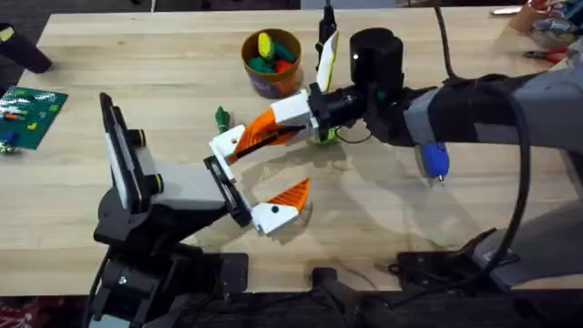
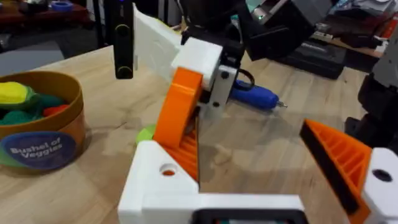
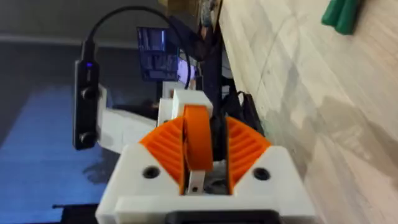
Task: Pick up the gripper from the table and insert it into the empty holder that is missing its gripper. Then pick up a screw, insert it into the mounting hole, and use the screwdriver to tighten it. Finally, clean up the table by picking up the vegetable and placing it into the bucket.
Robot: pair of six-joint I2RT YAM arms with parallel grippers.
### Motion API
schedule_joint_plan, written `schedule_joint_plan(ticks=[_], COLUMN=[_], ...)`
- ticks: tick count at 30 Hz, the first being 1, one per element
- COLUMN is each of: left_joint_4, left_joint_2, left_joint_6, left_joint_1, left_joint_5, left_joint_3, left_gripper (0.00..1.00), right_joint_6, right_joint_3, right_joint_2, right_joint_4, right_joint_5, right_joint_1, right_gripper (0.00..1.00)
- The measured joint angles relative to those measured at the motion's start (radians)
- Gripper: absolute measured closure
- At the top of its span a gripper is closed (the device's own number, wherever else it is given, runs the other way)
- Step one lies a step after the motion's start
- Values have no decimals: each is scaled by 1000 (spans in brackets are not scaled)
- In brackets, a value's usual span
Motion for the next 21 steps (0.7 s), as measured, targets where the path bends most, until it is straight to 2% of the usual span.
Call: schedule_joint_plan(ticks=[4,6,8,10,12,21], left_joint_4=[0,-1,-1,-1,-1,-1], left_joint_2=[0,0,0,0,0,0], left_joint_6=[13,18,18,18,18,18], left_joint_1=[-4,-4,-5,-5,-5,-5], left_joint_5=[17,21,25,27,29,29], left_joint_3=[0,0,0,0,0,0], left_gripper=[16,16,16,16,16,16], right_joint_6=[2,3,-1,0,0,0], right_joint_3=[0,0,0,0,0,0], right_joint_2=[0,0,0,0,0,0], right_joint_4=[-9,-9,-7,-8,-8,-8], right_joint_5=[18,22,23,22,19,-1], right_joint_1=[10,10,11,12,13,8], right_gripper=[508,301,143,49,12,7])
